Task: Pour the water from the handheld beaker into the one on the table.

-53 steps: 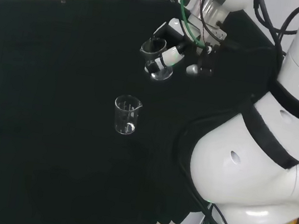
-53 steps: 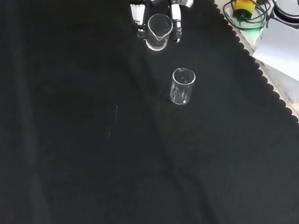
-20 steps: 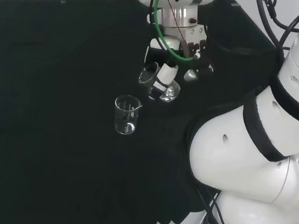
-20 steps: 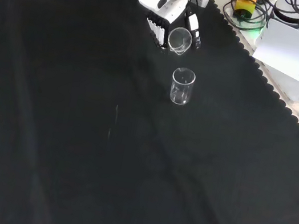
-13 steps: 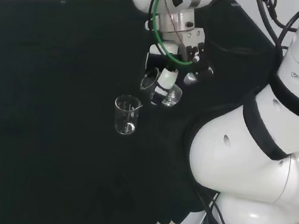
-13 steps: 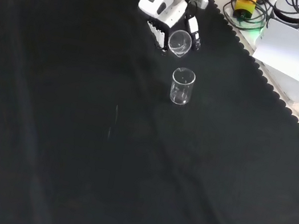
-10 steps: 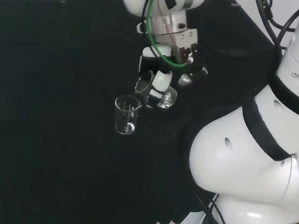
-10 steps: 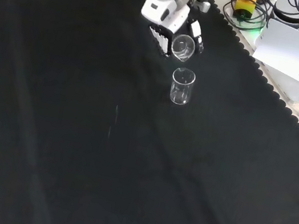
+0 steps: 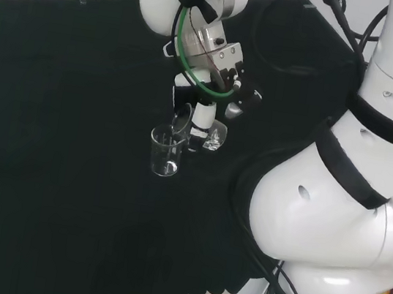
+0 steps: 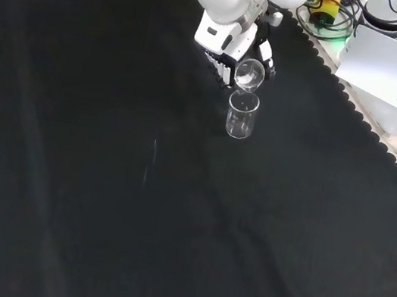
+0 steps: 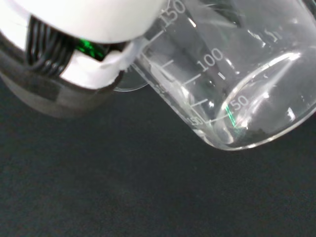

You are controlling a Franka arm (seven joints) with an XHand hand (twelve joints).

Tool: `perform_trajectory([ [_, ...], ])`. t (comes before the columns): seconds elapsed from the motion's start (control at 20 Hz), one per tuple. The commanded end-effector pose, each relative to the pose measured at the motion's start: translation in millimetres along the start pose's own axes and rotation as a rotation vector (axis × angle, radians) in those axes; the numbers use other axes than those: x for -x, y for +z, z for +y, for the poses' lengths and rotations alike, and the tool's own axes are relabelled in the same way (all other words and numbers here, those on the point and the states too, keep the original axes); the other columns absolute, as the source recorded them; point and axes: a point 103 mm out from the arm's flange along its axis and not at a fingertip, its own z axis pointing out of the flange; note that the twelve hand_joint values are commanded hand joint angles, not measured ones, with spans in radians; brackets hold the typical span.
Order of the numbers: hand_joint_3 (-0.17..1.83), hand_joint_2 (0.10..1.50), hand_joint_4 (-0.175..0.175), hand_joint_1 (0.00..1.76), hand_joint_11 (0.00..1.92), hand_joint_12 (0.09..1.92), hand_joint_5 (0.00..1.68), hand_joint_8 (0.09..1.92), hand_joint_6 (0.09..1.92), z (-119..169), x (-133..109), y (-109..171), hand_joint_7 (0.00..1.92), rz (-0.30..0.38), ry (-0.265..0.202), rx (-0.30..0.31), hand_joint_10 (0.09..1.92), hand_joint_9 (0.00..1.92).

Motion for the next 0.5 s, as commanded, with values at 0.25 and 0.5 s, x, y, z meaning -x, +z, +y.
perform_trajectory([
  [0.25, 0.73, 0.6, 0.107, 1.16, 1.5, 0.54, 1.33, 0.37, 0.61, 0, -2, -4, 1.68, -0.063, 0.018, -0.024, 0.09, 1.84],
  [0.5, 0.73, 0.6, 0.112, 1.16, 1.5, 0.54, 1.33, 0.37, 0.61, 2, -8, -8, 1.68, -0.106, 0.019, -0.036, 0.09, 1.84],
])
